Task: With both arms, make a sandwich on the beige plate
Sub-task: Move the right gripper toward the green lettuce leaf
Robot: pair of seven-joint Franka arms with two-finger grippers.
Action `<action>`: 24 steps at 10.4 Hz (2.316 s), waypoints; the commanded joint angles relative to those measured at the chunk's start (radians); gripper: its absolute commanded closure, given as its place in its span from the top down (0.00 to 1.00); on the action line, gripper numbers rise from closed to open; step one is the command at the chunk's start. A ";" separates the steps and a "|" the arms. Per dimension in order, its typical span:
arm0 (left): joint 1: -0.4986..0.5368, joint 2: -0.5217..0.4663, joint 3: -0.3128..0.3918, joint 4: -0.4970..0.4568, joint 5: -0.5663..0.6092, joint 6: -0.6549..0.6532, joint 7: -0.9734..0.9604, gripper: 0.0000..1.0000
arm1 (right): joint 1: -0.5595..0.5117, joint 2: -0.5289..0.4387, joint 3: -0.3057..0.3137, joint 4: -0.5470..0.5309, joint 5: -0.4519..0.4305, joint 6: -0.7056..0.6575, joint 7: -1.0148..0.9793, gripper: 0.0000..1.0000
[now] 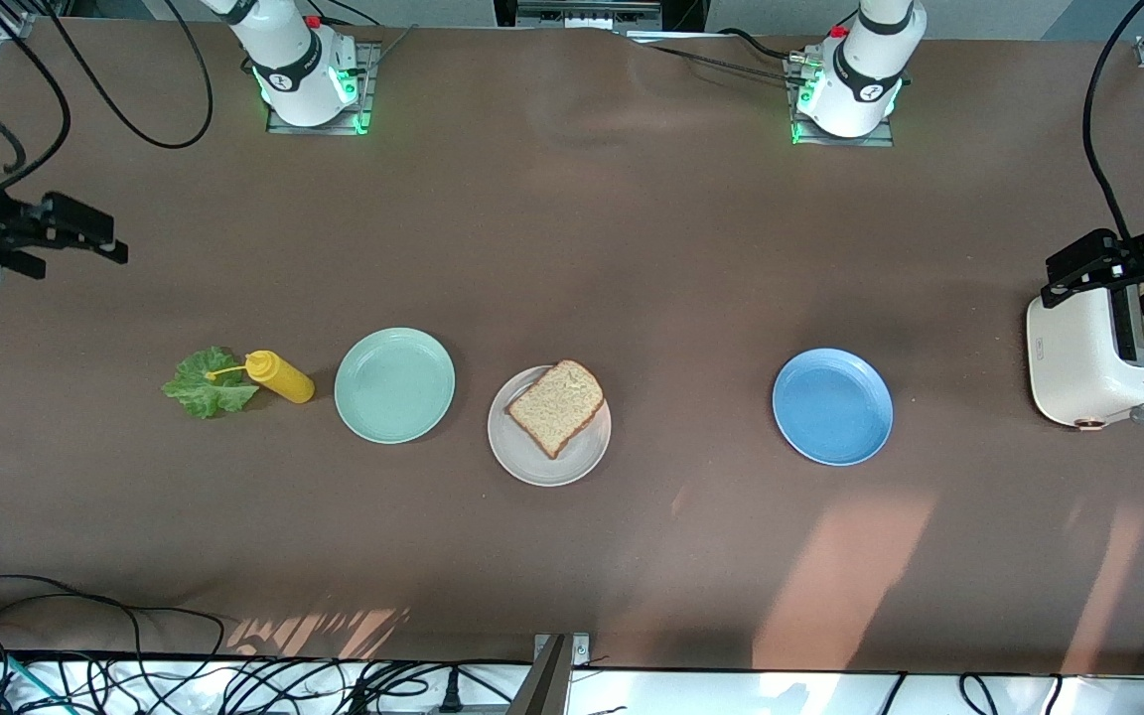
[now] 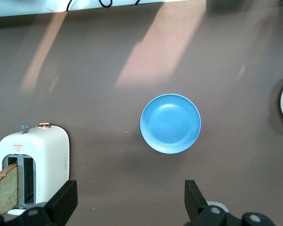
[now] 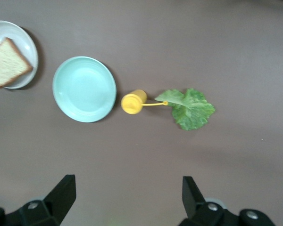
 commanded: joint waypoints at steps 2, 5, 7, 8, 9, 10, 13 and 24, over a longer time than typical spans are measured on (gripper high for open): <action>0.001 -0.016 0.005 -0.010 0.023 -0.007 0.016 1.00 | -0.015 0.045 -0.052 0.015 -0.014 0.023 -0.057 1.00; 0.005 -0.016 0.008 -0.012 0.026 -0.007 0.015 1.00 | -0.011 0.074 -0.053 0.015 -0.011 0.060 -0.057 1.00; 0.010 -0.016 0.011 -0.012 0.022 -0.007 0.016 1.00 | -0.012 0.081 -0.053 0.015 -0.007 0.063 -0.057 1.00; 0.010 -0.016 0.011 -0.012 0.020 -0.007 0.016 1.00 | -0.011 0.085 -0.052 0.015 -0.005 0.072 -0.056 1.00; 0.008 -0.016 0.006 -0.012 0.019 -0.007 0.016 1.00 | -0.011 0.085 -0.052 0.014 -0.004 0.074 -0.056 1.00; 0.007 -0.016 0.000 -0.012 0.020 -0.007 0.015 1.00 | -0.011 0.084 -0.052 0.015 -0.002 0.074 -0.056 1.00; 0.005 -0.016 0.003 -0.012 0.020 -0.007 0.015 1.00 | -0.012 0.085 -0.052 0.014 -0.002 0.077 -0.056 1.00; 0.005 -0.016 0.002 -0.012 0.017 -0.007 0.015 1.00 | -0.011 0.146 -0.052 0.014 -0.010 0.137 -0.057 1.00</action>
